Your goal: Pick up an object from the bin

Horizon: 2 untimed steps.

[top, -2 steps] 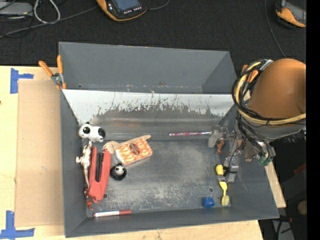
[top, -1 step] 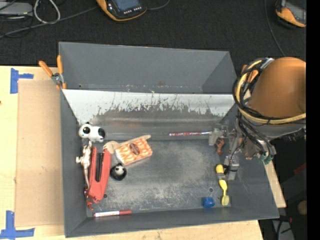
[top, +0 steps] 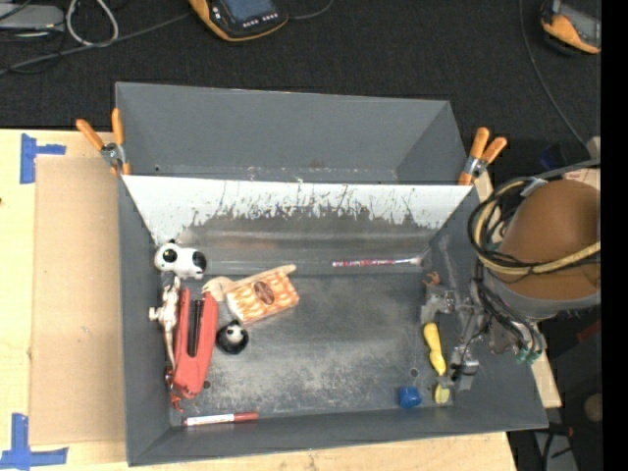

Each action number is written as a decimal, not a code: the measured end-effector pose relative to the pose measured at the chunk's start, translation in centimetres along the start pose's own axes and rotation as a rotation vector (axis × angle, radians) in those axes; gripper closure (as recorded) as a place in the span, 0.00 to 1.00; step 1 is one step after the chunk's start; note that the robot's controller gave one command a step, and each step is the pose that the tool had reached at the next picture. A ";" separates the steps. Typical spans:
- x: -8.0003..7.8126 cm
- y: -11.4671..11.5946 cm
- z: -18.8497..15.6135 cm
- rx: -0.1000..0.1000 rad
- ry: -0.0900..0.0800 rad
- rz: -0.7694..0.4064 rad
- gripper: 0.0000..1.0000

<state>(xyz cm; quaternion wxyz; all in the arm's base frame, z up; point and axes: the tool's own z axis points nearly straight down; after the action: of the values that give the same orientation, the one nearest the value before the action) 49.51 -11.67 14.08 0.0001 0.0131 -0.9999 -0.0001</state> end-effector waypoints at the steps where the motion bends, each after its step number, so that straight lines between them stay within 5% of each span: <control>1: 1.3 -1.1 0.3 -0.001 -0.003 -0.116 0.00; 2: 0.0 -3.7 2.3 0.000 0.005 0.159 0.00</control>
Offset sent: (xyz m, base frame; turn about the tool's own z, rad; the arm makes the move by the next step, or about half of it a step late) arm 0.0017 -0.0389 -0.0232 0.1591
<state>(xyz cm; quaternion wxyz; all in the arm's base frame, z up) 49.61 -15.37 11.78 0.0024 -0.0663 -0.9978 0.0000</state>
